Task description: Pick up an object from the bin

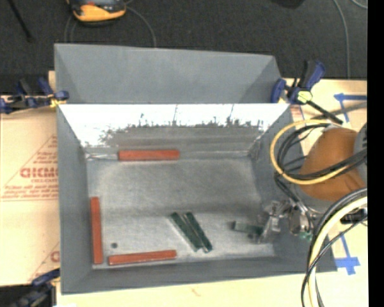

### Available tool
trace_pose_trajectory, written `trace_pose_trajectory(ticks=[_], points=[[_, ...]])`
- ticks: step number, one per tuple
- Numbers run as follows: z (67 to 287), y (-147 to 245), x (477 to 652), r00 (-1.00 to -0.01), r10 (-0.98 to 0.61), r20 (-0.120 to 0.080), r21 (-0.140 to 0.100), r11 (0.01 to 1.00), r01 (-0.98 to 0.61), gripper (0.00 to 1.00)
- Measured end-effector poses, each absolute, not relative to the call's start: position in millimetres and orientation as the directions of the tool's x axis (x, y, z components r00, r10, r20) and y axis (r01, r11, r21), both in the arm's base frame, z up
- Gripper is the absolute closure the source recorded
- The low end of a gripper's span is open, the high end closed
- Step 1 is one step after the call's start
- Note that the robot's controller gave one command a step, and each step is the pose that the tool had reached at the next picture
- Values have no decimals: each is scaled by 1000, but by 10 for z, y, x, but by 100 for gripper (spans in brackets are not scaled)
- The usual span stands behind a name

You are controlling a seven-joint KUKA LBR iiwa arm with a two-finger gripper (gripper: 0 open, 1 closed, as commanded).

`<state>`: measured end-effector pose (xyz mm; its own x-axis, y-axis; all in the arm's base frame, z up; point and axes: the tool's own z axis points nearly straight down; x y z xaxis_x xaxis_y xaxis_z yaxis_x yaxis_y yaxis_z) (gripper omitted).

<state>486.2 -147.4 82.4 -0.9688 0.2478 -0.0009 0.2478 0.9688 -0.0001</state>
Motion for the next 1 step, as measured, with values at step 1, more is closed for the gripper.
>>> trace_pose_trajectory(ticks=[1], points=[[916,-1477,4873,-969,246,-5,0,969,246,100]])
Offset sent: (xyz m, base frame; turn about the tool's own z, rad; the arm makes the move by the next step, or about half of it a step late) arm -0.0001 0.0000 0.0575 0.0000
